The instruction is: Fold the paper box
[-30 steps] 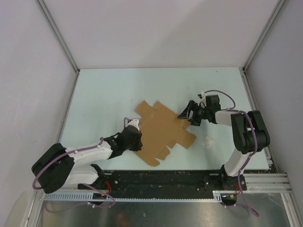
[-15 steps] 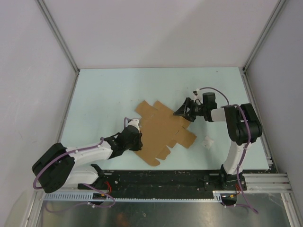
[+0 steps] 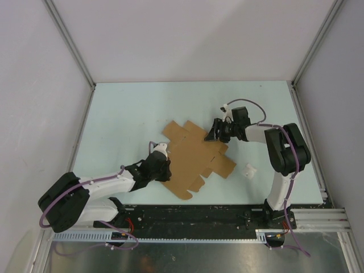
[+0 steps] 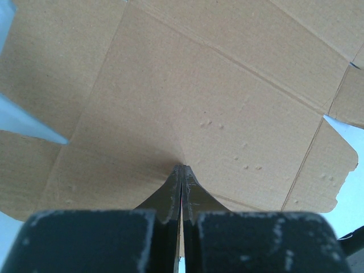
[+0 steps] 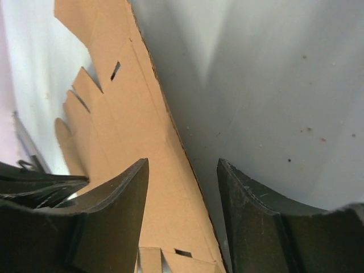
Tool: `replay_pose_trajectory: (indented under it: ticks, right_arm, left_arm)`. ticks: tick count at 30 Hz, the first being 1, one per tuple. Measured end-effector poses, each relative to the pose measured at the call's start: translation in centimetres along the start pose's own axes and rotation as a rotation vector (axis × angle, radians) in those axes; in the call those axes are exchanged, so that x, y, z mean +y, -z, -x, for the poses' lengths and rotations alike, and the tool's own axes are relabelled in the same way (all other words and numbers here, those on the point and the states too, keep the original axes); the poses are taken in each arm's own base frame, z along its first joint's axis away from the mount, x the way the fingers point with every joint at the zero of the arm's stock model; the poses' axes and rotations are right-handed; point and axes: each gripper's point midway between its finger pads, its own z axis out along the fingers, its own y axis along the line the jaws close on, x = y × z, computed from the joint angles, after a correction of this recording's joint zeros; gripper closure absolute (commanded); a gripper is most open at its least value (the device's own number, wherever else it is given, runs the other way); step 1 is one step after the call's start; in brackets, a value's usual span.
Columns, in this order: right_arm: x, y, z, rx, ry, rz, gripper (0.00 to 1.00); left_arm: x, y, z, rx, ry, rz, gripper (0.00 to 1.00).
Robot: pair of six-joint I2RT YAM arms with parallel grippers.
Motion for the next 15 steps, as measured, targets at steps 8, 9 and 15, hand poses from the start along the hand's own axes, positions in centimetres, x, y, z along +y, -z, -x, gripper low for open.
replay_pose_trajectory:
  ticks: [8,9,15]
  right_arm:
    - [0.6,-1.4,-0.1,0.016,0.163,-0.105,0.51]
    - [0.7,-1.5,-0.3,0.020,0.176,-0.110,0.51]
    - [0.4,-1.4,-0.2,0.024,0.208,-0.131,0.57]
  left_arm:
    - [0.0,0.0,0.0,-0.004,0.000,-0.003,1.00]
    - [0.0,0.0,0.0,-0.004,0.000,-0.003,1.00]
    - [0.0,0.0,0.0,-0.005,0.000,-0.004,1.00]
